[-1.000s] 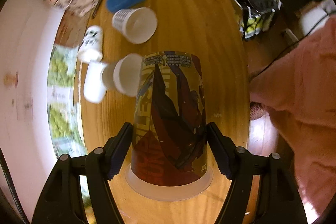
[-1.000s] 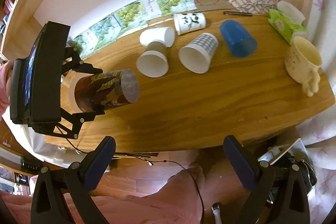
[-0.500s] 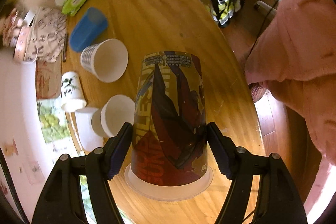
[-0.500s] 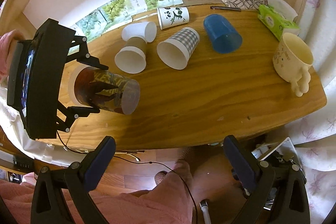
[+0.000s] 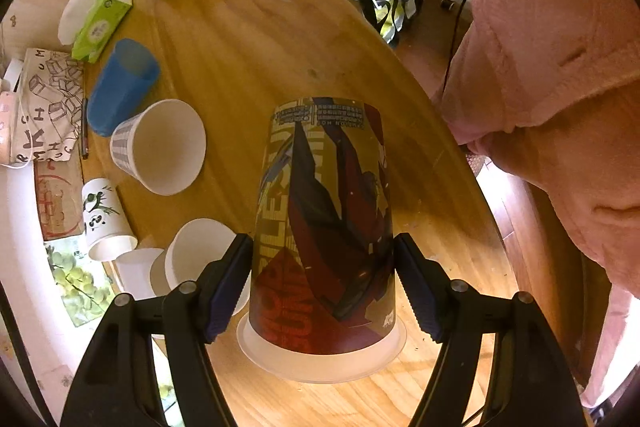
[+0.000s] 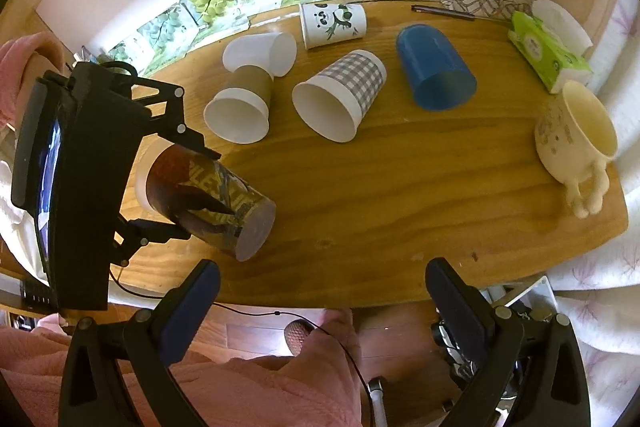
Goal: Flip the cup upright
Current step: 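Tilt the cup onto its side with the left tool toward the right tool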
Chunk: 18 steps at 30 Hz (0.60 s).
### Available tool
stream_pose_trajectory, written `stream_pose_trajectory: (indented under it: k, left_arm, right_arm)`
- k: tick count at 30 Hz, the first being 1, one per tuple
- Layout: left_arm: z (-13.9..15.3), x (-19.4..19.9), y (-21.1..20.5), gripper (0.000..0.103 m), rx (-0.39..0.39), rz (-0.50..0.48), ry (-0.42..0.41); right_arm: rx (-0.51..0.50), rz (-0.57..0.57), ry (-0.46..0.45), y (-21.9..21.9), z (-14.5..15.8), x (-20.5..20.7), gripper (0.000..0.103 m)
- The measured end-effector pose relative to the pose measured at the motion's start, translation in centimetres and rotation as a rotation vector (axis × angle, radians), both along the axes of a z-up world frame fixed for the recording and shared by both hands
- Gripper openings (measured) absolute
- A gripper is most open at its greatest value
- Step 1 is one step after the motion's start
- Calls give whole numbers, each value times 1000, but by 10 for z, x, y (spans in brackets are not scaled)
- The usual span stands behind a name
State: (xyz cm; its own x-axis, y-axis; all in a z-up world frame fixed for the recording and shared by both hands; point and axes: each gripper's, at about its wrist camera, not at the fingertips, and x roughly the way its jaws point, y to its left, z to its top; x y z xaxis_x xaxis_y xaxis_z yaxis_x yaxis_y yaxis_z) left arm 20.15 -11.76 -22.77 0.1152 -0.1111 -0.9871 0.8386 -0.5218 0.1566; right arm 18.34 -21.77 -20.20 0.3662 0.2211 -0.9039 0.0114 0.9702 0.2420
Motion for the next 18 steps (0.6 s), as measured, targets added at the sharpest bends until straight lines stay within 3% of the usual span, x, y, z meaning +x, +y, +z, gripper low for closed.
stream_pose_trajectory:
  k: [18]
  left_arm:
    - [-12,11,2,77,14,27,4]
  right_arm:
    - [-17,74,39,13,-10,17,103]
